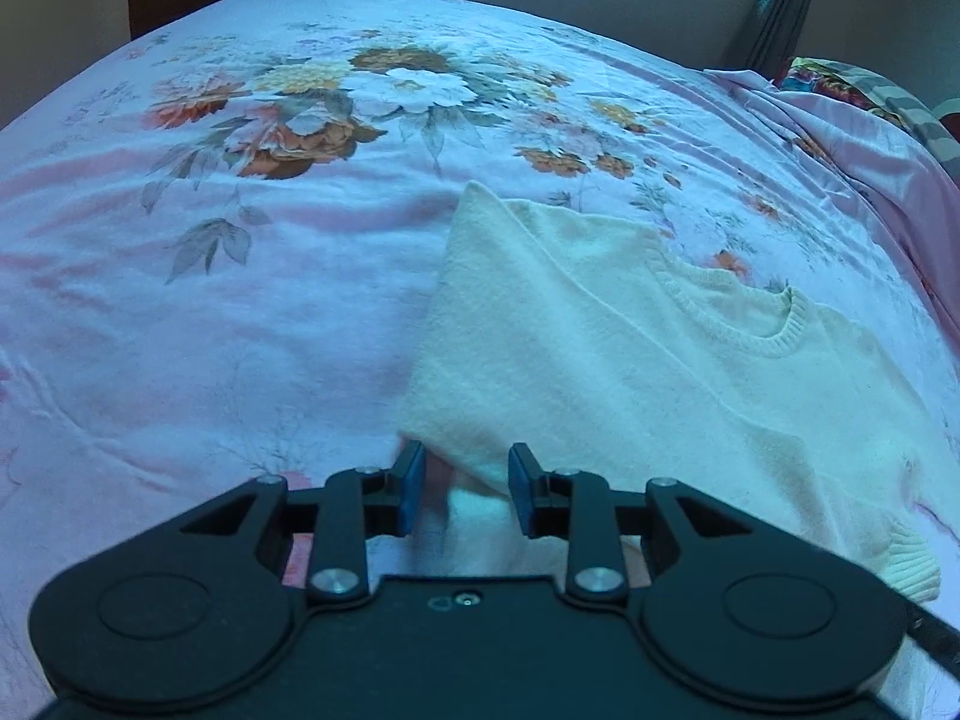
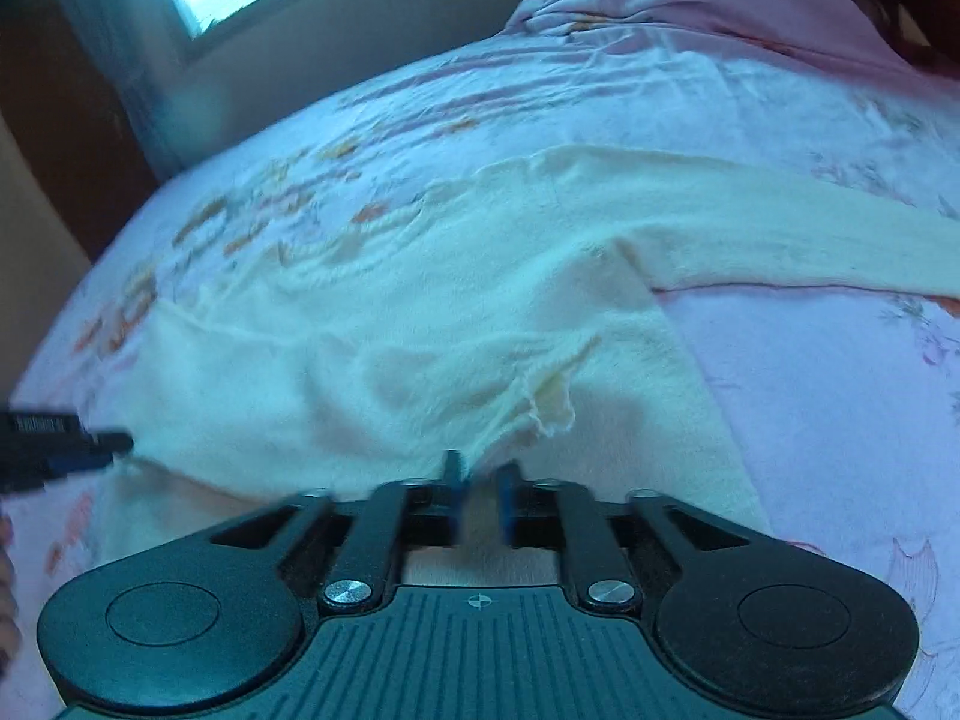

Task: Fold small clothes
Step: 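Release the sleeve with the left tool while the right tool grasps the other cuff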

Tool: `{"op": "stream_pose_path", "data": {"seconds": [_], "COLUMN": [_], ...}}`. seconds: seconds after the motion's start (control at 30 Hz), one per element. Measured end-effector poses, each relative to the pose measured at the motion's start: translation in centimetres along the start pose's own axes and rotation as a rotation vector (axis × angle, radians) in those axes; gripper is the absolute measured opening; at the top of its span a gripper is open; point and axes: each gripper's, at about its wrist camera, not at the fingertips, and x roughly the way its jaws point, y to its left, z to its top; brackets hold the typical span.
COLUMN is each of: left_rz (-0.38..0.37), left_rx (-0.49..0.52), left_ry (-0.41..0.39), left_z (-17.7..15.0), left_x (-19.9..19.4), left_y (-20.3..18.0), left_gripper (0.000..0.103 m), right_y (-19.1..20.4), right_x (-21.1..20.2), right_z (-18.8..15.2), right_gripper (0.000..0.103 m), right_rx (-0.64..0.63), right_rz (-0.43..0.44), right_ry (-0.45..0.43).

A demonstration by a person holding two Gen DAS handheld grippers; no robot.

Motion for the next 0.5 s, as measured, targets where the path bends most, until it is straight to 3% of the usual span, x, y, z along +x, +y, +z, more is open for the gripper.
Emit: {"op": "stream_pose_path", "data": {"seconds": [0.03,0.07,0.17,0.2,0.27,0.33,0.5], "left_rz": [0.009,0.015,0.017,0.017,0.015,0.013,-0.022], "left_rx": [0.003,0.003,0.000,0.001,0.004,0.014,0.045], "left_ry": [-0.004,-0.007,-0.012,-0.014,-0.018,-0.020,-0.019], "left_z": [0.1,0.2,0.8,1.1,1.5,1.8,1.9], "left_x": [-0.1,-0.2,-0.2,-0.1,0.3,0.7,1.8], "left_y": [0.2,0.4,0.5,0.3,-0.3,-1.1,-2.7], "left_gripper": [0.028,0.028,0.028,0.028,0.028,0.028,0.030], "right_y": [-0.4,-0.7,-1.0,-1.2,-1.5,-2.0,-2.8], "right_x": [-0.4,-0.6,-0.8,-0.5,0.5,1.3,2.0], "right_z": [0.3,0.5,1.1,1.2,1.7,2.2,2.7], "right_gripper": [0.073,0.080,0.080,0.078,0.052,0.043,0.037], "right_rx": [0.012,0.022,0.035,0.046,0.079,0.108,0.102], "right_rz": [-0.006,-0.006,0.026,0.029,0.030,0.029,0.002], "right_ry": [-0.013,-0.018,-0.009,0.001,0.020,0.026,0.028]}}
